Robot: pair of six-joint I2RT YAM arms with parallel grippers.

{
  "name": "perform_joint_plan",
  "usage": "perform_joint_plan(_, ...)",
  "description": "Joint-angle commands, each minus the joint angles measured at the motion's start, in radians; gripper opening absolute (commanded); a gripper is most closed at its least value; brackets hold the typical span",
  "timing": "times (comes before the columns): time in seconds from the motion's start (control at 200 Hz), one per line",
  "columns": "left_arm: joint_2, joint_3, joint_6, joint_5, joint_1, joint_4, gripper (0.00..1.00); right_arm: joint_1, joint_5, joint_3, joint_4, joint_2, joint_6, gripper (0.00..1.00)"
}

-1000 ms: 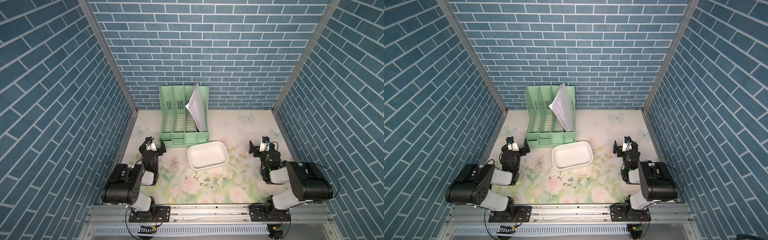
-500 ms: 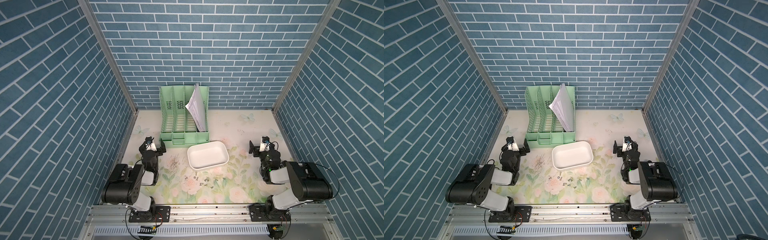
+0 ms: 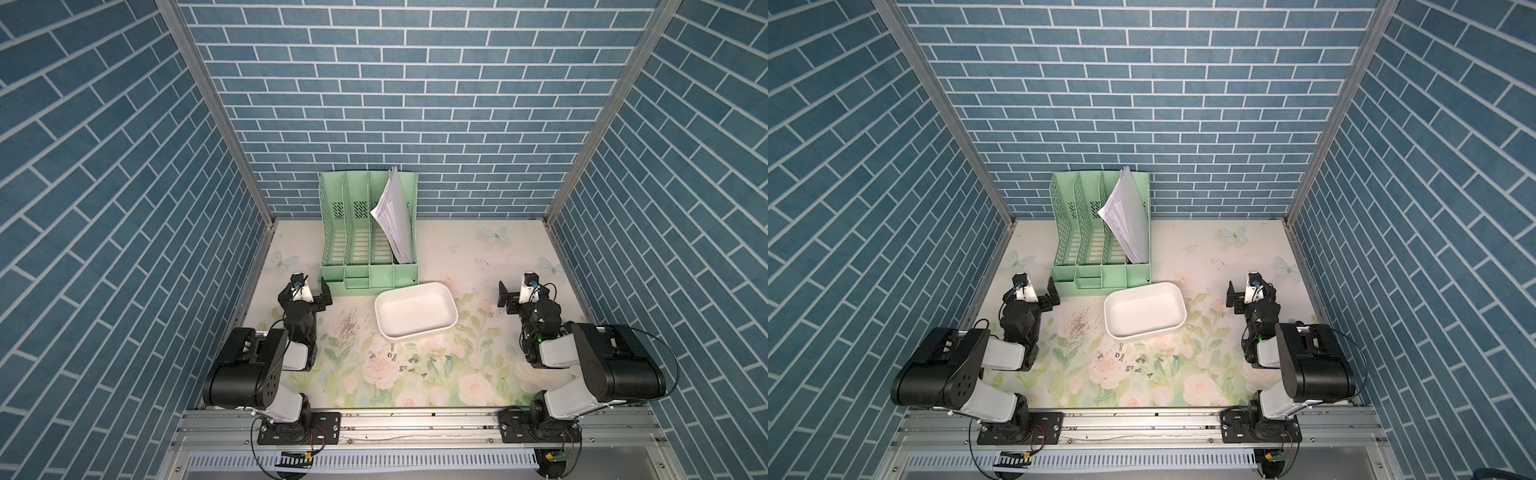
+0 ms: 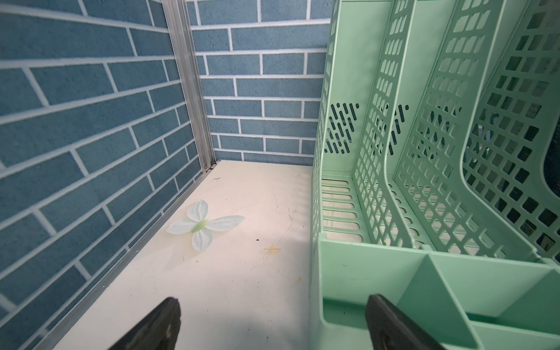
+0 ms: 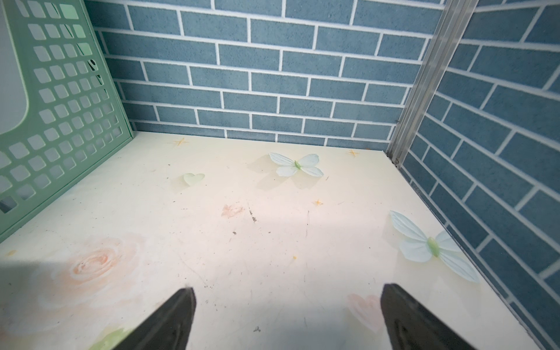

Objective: Put the screws on the desktop into the storage box
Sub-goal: Pick up the screw from the center of the board.

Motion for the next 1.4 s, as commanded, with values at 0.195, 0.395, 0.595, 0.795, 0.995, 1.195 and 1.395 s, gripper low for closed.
perform_joint_plan(0.195,-0.081,0.210,0.015,0.006,-0.005,-0.398,1.00,0.035,0.106,0.175,-0.351,-0.131,-0.016,1.00)
perform_joint_plan(0.395,-0.082,0.462,-0.083,0.050,-0.022,-0.768,1.00,0.178,0.281,0.280,-0.618,-0.240,-0.005,1.00)
perform_joint_plan(0.595,-0.100,0.575,-0.092,0.011,-0.143,-0.971,1.00,0.342,0.357,0.366,-0.878,-0.331,0.075,1.00)
perform_joint_plan(0.795,-0.155,0.572,-0.090,-0.034,-0.281,-1.066,1.00,0.461,0.378,0.401,-1.075,-0.375,0.181,0.98)
perform_joint_plan(0.995,-0.237,0.534,-0.134,-0.068,-0.380,-1.143,1.00,0.588,0.402,0.405,-1.234,-0.419,0.279,0.97)
perform_joint_plan(1.195,-0.298,0.492,-0.210,-0.039,-0.445,-1.224,1.00,0.717,0.370,0.394,-1.344,-0.429,0.390,0.93)
perform_joint_plan(1.395,-0.340,0.459,-0.284,-0.022,-0.528,-1.305,1.00,0.856,0.369,0.367,-1.383,-0.426,0.489,0.90)
